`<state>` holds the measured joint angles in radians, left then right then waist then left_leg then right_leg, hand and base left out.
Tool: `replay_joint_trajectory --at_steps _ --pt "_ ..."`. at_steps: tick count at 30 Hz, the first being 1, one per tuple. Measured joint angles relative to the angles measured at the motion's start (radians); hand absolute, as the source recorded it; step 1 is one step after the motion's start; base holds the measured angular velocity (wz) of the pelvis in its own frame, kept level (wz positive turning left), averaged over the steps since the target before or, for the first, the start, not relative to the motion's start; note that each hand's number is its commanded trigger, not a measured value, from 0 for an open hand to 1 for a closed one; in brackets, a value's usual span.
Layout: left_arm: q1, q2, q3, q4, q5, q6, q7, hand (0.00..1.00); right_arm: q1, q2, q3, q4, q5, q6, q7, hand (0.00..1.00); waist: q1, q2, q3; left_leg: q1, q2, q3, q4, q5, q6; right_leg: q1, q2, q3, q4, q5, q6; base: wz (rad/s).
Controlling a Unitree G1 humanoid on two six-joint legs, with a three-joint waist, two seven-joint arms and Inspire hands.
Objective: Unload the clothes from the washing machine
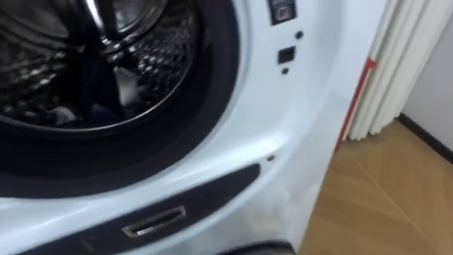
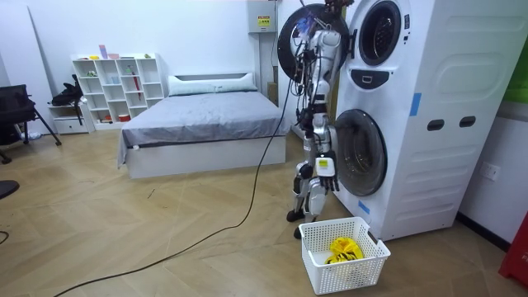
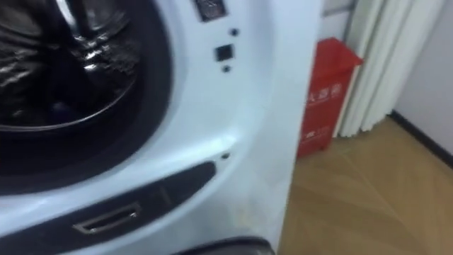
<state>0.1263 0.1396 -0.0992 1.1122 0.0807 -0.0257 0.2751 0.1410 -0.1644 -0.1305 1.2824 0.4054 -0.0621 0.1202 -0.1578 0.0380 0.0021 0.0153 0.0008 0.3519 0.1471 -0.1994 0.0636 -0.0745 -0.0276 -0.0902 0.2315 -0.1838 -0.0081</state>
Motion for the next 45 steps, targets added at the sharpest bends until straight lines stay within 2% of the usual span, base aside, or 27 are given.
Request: replay_joint_trajectory --at_steps 2,4,6,8,9,11,15,19,24,27,32,34,36,37,38,39,40,41,42,43,44,45 --pt "0.001 -0.015 0.000 0.003 0.000 0.000 -0.001 0.00 -0.009 0.004 0.033 -0.002 -0.005 0.001 -0.006 0.00 0.020 -0.013 -0.0001 0.002 -0.001 -0.020 0.000 0.000 0.000 0.020 -0.002 -0.021 -0.019 0.003 0.002 0.31" --pt "0.011 -0.018 0.000 0.006 0.001 0.000 -0.001 0.00 -0.025 0.006 0.057 0.002 -0.020 0.022 -0.011 0.00 0.039 -0.027 -0.0057 0.006 -0.004 -0.058 0.001 0.000 0.000 0.050 -0.003 -0.049 -0.045 0.005 0.003 0.46" --pt "0.029 -0.015 0.004 0.004 0.001 0.000 -0.001 0.00 -0.035 0.006 0.072 0.007 -0.030 0.040 -0.009 0.00 0.056 -0.041 -0.0019 0.014 -0.005 -0.079 0.000 0.000 -0.001 0.072 -0.001 -0.060 -0.060 0.005 0.003 0.35" --pt "0.053 -0.014 0.041 -0.014 0.002 0.000 0.000 0.00 -0.041 0.010 0.072 0.012 -0.031 0.043 -0.009 0.00 0.065 -0.055 0.0006 0.023 -0.008 -0.099 0.000 -0.001 -0.002 0.093 -0.002 -0.079 -0.066 0.006 0.003 0.29" --pt "0.063 -0.014 0.061 -0.015 0.011 0.001 0.001 0.00 -0.044 0.012 0.072 0.011 -0.032 0.043 -0.008 0.00 0.081 -0.054 0.0036 0.030 -0.008 -0.104 -0.003 -0.001 -0.003 0.101 -0.002 -0.081 -0.067 0.006 0.003 0.16" --pt "0.070 -0.014 0.088 -0.016 0.024 0.003 0.007 0.00 -0.052 0.018 0.080 0.011 -0.031 0.043 -0.007 0.00 0.088 -0.057 0.0014 0.034 -0.010 -0.116 -0.003 -0.002 -0.004 0.118 -0.004 -0.094 -0.081 0.006 0.003 0.18" --pt "0.076 -0.015 0.107 -0.016 0.033 0.004 0.021 0.00 -0.063 0.026 0.117 0.012 -0.025 0.048 -0.007 0.00 0.113 -0.061 0.0042 0.042 -0.013 -0.145 -0.003 -0.002 -0.004 0.137 -0.005 -0.106 -0.081 0.006 0.004 0.21" --pt "0.073 -0.017 0.118 -0.012 0.031 0.003 0.022 0.00 -0.073 0.039 0.150 0.021 -0.018 0.050 -0.007 0.00 0.114 -0.069 0.0083 0.049 -0.013 -0.162 -0.003 -0.003 -0.006 0.149 -0.003 -0.110 -0.082 0.006 0.004 0.09" --pt "0.070 -0.028 0.121 -0.010 0.032 0.003 0.022 0.00 -0.072 0.044 0.152 0.030 -0.013 0.051 -0.008 0.00 0.116 -0.071 0.0101 0.057 -0.013 -0.161 -0.003 -0.003 -0.006 0.161 0.003 -0.104 -0.081 0.006 0.004 -0.03" --pt "0.074 -0.039 0.136 -0.010 0.041 0.003 0.020 0.00 -0.069 0.044 0.160 0.034 0.001 0.051 -0.009 0.00 0.122 -0.069 0.0096 0.067 -0.012 -0.163 -0.001 -0.005 -0.008 0.176 0.005 -0.104 -0.081 0.006 0.004 0.00" --pt "0.085 -0.039 0.166 -0.015 0.070 0.003 0.019 0.00 -0.050 0.044 0.154 0.013 -0.001 0.050 -0.016 0.00 0.133 -0.067 0.0081 0.065 -0.006 -0.164 0.020 -0.013 -0.013 0.179 0.011 -0.100 -0.080 0.006 0.003 0.00" --pt "0.093 -0.039 0.197 -0.014 0.138 0.003 0.019 0.00 -0.036 0.044 0.154 0.002 -0.002 0.041 -0.017 0.00 0.140 -0.064 0.0067 0.045 0.011 -0.163 0.088 -0.042 -0.021 0.179 0.021 -0.100 -0.075 0.004 -0.003 -0.02" --pt "0.094 -0.037 0.204 -0.019 0.163 0.004 0.018 0.00 -0.038 0.043 0.151 0.003 -0.011 0.040 -0.020 0.00 0.145 -0.061 0.0054 0.010 0.025 -0.167 0.155 -0.057 -0.032 0.166 0.032 -0.101 -0.057 0.001 -0.012 -0.03" --pt "0.092 -0.038 0.203 -0.032 0.170 0.006 0.015 0.00 -0.040 0.042 0.146 0.002 -0.020 0.035 -0.021 0.00 0.145 -0.060 0.0033 -0.028 0.025 -0.190 0.201 -0.061 -0.039 0.151 0.038 -0.105 -0.059 0.003 -0.021 0.00" --pt "0.088 -0.039 0.203 -0.037 0.176 0.006 0.013 0.00 -0.041 0.041 0.143 0.003 -0.027 0.032 -0.023 0.00 0.146 -0.058 0.0005 -0.047 0.026 -0.207 0.217 -0.063 -0.043 0.138 0.042 -0.104 -0.060 0.004 -0.026 -0.04" --pt "0.073 -0.041 0.206 -0.043 0.188 0.007 0.003 0.00 -0.044 0.040 0.122 0.004 -0.058 0.029 -0.027 0.00 0.149 -0.059 -0.0096 -0.077 0.029 -0.244 0.231 -0.067 -0.058 0.107 0.048 -0.110 -0.063 0.011 -0.039 -0.27" --pt "0.059 -0.045 0.216 -0.060 0.209 0.015 -0.009 0.00 -0.049 0.035 0.102 0.000 -0.086 0.022 -0.033 0.00 0.155 -0.048 -0.0028 -0.104 0.063 -0.244 0.330 -0.095 -0.077 0.084 0.046 -0.125 -0.045 0.019 -0.055 -0.46" --pt "0.060 -0.048 0.220 -0.063 0.209 0.018 -0.015 0.00 -0.048 0.032 0.097 0.001 -0.096 0.018 -0.035 0.00 0.156 -0.043 -0.0003 -0.109 0.088 -0.227 0.419 -0.112 -0.084 0.080 0.054 -0.136 -0.030 0.018 -0.061 -0.79" --pt "0.064 -0.050 0.222 -0.059 0.207 0.025 -0.033 0.00 -0.039 0.023 0.096 0.000 -0.097 0.012 -0.040 0.00 0.150 -0.026 -0.0005 -0.086 0.129 -0.217 0.575 -0.123 -0.096 0.081 0.073 -0.154 -0.005 0.015 -0.073 -0.73" --pt "0.057 -0.049 0.223 -0.059 0.207 0.025 -0.053 0.00 -0.040 0.019 0.091 -0.004 -0.092 0.010 -0.047 0.00 0.120 -0.006 0.0013 -0.050 0.160 -0.232 0.675 -0.121 -0.099 0.081 0.089 -0.177 0.008 0.010 -0.082 -0.49" --pt "0.047 -0.048 0.223 -0.062 0.208 0.025 -0.063 0.00 -0.041 0.020 0.084 -0.009 -0.089 0.010 -0.051 0.00 0.104 0.000 0.0036 -0.033 0.169 -0.252 0.704 -0.117 -0.107 0.076 0.093 -0.191 0.015 0.010 -0.084 0.06" --pt "0.018 -0.047 0.217 -0.064 0.210 0.025 -0.074 0.00 -0.038 0.022 0.065 -0.014 -0.083 0.010 -0.058 0.00 0.071 0.003 0.0040 0.006 0.177 -0.280 0.711 -0.108 -0.122 0.057 0.092 -0.219 0.031 0.011 -0.086 0.42"
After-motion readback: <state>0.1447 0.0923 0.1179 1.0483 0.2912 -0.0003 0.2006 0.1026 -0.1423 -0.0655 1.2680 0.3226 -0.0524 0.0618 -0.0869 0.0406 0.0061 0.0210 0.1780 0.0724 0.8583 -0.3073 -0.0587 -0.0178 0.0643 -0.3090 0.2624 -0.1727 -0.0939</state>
